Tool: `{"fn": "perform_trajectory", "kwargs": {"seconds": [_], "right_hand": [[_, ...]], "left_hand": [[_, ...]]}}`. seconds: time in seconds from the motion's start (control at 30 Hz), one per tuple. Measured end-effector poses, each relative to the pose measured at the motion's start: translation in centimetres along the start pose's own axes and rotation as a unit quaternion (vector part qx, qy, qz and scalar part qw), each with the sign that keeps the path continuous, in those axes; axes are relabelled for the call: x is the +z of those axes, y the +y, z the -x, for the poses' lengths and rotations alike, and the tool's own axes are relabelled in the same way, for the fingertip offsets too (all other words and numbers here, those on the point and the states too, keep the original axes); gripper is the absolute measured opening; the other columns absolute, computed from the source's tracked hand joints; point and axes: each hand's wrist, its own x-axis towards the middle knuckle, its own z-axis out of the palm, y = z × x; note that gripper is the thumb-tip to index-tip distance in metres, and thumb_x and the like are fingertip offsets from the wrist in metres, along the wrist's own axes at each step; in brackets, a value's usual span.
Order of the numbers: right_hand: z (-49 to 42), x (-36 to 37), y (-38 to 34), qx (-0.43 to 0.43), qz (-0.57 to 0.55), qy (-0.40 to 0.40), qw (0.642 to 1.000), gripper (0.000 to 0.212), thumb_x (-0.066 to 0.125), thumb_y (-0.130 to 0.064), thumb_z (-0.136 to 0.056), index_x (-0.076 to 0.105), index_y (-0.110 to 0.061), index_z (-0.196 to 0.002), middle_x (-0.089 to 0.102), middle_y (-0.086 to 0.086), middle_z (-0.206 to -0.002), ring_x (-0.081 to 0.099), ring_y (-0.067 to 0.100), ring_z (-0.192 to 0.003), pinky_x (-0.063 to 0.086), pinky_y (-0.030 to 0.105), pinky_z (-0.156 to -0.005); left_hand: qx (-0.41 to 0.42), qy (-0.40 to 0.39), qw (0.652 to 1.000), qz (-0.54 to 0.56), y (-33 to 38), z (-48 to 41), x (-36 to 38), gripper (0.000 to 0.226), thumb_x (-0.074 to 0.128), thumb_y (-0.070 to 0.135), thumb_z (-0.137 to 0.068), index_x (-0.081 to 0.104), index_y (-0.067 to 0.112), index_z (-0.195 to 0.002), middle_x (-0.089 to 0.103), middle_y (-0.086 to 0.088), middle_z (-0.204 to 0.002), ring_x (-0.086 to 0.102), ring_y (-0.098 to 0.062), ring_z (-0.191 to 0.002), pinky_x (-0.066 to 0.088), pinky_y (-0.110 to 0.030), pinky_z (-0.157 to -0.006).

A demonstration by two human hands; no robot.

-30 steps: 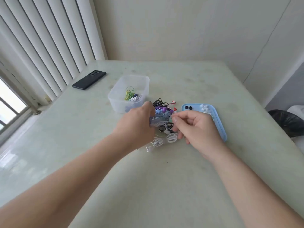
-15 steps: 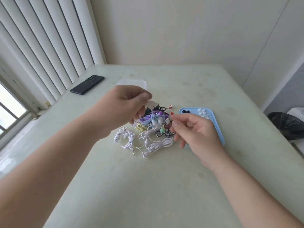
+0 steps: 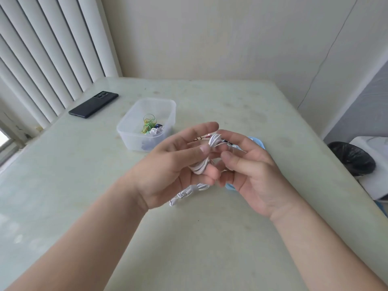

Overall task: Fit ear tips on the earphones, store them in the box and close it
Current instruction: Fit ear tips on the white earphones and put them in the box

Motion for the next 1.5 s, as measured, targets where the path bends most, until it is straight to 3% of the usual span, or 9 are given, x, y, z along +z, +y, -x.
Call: {"fn": "perform_trajectory", "kwargs": {"seconds": [0.2, 0.37, 0.53, 0.67, 0.8, 0.97, 1.1, 1.33, 1.5], "right_hand": [[-0.2, -0.3, 0.0, 0.016, 0.003, 0.009, 1.000, 0.042, 0.064, -0.006, -0.087, 0.064, -0.010, -0.129, 0.065, 0.024, -0.099, 0.063, 0.024, -0.069, 0.047, 0.033, -0.057], [-0.5, -0.9, 0.1, 0.012, -0.007, 0.013, 1.000, 0.037, 0.058, -0.001, -0.083, 0.067, -0.007, -0.119, 0.070, 0.013, -0.094, 0.061, 0.021, -0.068, 0.051, 0.029, -0.059], [-0.5, -0.9, 0.0, 0.021, -0.022, 0.008, 0.999, 0.038, 0.055, 0.003, -0.083, 0.068, -0.006, -0.118, 0.071, 0.014, -0.099, 0.066, 0.023, -0.076, 0.056, 0.027, -0.063], [-0.4, -0.9, 0.4, 0.017, -0.018, 0.031, 0.999, 0.039, 0.049, 0.016, -0.091, 0.063, -0.003, -0.122, 0.069, 0.015, -0.102, 0.068, 0.022, -0.079, 0.058, 0.028, -0.071], [-0.5, -0.7, 0.5, 0.016, -0.031, 0.056, 0.998, 0.039, 0.064, 0.010, -0.079, 0.060, -0.004, -0.115, 0.066, 0.013, -0.092, 0.069, 0.024, -0.083, 0.060, 0.032, -0.078], [-0.3, -0.1, 0.3, 0.000, -0.011, 0.066, 0.998, 0.037, 0.069, 0.008, -0.074, 0.063, -0.003, -0.109, 0.070, 0.013, -0.091, 0.072, 0.024, -0.088, 0.060, 0.032, -0.077], [-0.1, 0.4, 0.4, -0.017, 0.035, 0.074, 0.996, 0.024, 0.070, 0.013, -0.078, 0.065, 0.000, -0.097, 0.067, 0.012, -0.094, 0.072, 0.025, -0.089, 0.060, 0.033, -0.080], [-0.4, 0.2, 0.0, -0.016, 0.087, 0.110, 0.990, 0.022, 0.079, -0.008, -0.072, 0.070, -0.009, -0.093, 0.071, 0.013, -0.089, 0.072, 0.027, -0.073, 0.058, 0.033, -0.062], [-0.3, 0.4, 0.6, -0.046, 0.070, 0.105, 0.991, 0.026, 0.080, -0.006, -0.068, 0.071, -0.008, -0.093, 0.072, 0.014, -0.088, 0.068, 0.025, -0.076, 0.059, 0.033, -0.068]], "left_hand": [[0.002, 0.003, 0.998, 0.068, -1.3, -0.2, -0.2, 0.028, 0.059, 0.020, -0.094, 0.068, 0.008, -0.117, 0.059, -0.019, -0.090, 0.063, -0.038, -0.087, 0.058, -0.046, -0.082], [0.015, 0.117, 0.993, 0.017, -2.2, 0.0, 0.1, 0.029, 0.064, 0.038, -0.099, 0.061, 0.012, -0.086, 0.061, -0.010, -0.070, 0.064, -0.028, -0.063, 0.056, -0.039, -0.075], [0.028, 0.140, 0.990, -0.011, -3.0, 0.1, 0.4, 0.005, 0.056, 0.009, -0.104, 0.058, 0.008, -0.108, 0.071, -0.012, -0.080, 0.064, -0.029, -0.054, 0.054, -0.044, -0.076], [0.009, 0.109, 0.994, 0.026, -3.4, 0.0, 0.3, 0.042, 0.064, -0.006, -0.085, 0.060, 0.005, -0.126, 0.066, -0.016, -0.089, 0.060, -0.030, -0.056, 0.056, -0.042, -0.069], [-0.005, 0.096, 0.995, 0.028, -3.7, 0.0, 0.2, 0.049, 0.058, 0.001, -0.077, 0.065, 0.002, -0.125, 0.061, -0.017, -0.093, 0.058, -0.028, -0.059, 0.057, -0.037, -0.061], [0.027, 0.130, 0.990, -0.057, -4.0, 0.0, 0.4, 0.025, 0.072, 0.026, -0.098, 0.072, 0.004, -0.109, 0.065, -0.024, -0.092, 0.052, -0.020, -0.053, 0.050, -0.034, -0.058], [0.047, 0.149, 0.982, -0.102, -4.4, 0.1, 0.4, 0.017, 0.068, 0.023, -0.099, 0.079, 0.012, -0.106, 0.065, -0.034, -0.097, 0.052, -0.019, -0.052, 0.052, -0.034, -0.058], [0.059, 0.172, 0.981, -0.063, -4.5, -0.3, 0.3, 0.011, 0.073, 0.012, -0.093, 0.076, 0.005, -0.102, 0.074, -0.018, -0.091, 0.059, -0.022, -0.057, 0.056, -0.031, -0.060], [0.075, 0.175, 0.979, -0.069, -4.8, -0.3, 0.4, 0.013, 0.072, 0.017, -0.094, 0.079, 0.010, -0.102, 0.070, -0.020, -0.080, 0.064, -0.024, -0.057, 0.053, -0.040, -0.070]]}}
